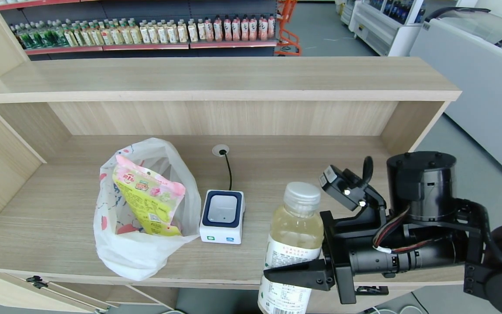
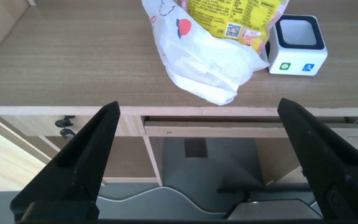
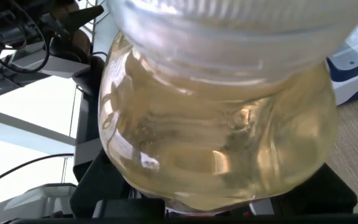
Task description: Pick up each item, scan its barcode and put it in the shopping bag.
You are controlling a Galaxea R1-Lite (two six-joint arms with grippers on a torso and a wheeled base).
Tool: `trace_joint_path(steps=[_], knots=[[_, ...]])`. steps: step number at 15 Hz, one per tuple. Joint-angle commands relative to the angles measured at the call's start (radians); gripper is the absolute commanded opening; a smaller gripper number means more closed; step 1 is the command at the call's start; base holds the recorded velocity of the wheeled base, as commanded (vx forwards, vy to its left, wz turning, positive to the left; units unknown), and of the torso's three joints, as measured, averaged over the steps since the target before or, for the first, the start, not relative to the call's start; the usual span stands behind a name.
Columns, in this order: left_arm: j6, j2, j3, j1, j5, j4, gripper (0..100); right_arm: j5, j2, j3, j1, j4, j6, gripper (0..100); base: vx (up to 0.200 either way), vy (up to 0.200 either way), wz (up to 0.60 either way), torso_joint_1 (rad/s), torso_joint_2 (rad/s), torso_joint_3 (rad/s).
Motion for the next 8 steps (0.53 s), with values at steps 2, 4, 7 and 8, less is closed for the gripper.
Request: trace_joint_path(steps=[2,4,7,8], knots=[[0.000,0.002,0.000,0.000,0.000,0.000,100,0.000,0.004,-0.005,0.003,-0.001,-0.001,0,0.000,0.000,0.00,0.000,0.00,0.000],[0.000,0.002,0.000,0.000,0.000,0.000,100,0.000,0.004,-0.014,0.003,0.001,-0.001,0,0.000,0.000,0.00,0.000,0.00,0.000],[0.000,0.002,0.000,0.000,0.000,0.000,100,0.000,0.006,-0.016,0.003,0.001,-0.001,0,0.000,0.000,0.00,0.000,0.00,0.000],[0.000,0.002,0.000,0.000,0.000,0.000,100,0.000,0.006,-0.016,0.003,0.001,-0.001,0,0.000,0.000,0.00,0.000,0.00,0.000]])
